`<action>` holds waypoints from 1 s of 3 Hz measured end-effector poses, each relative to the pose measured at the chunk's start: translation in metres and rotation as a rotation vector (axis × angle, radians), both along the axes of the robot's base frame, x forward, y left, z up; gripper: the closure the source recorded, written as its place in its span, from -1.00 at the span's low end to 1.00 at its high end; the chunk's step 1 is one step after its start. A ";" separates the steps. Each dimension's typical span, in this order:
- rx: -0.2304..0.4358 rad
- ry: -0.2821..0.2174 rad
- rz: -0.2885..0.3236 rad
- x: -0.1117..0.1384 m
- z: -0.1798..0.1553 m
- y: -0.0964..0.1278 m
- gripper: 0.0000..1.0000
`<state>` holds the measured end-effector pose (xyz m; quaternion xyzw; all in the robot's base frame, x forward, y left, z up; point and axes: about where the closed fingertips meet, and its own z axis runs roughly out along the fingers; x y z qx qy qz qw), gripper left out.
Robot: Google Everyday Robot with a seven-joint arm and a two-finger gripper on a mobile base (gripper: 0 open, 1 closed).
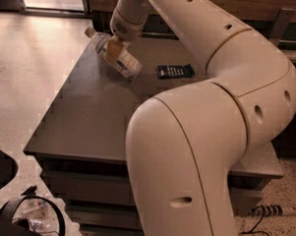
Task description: Knock blue plastic bottle over
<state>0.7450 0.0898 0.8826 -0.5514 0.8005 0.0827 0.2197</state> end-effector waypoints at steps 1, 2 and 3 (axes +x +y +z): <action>-0.043 0.059 0.077 0.000 -0.011 0.019 1.00; -0.053 0.103 0.150 0.002 -0.025 0.043 1.00; -0.049 0.099 0.156 0.006 -0.025 0.048 0.67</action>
Offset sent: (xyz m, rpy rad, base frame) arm 0.0333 0.0694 -0.0178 -0.0668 0.1625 0.2466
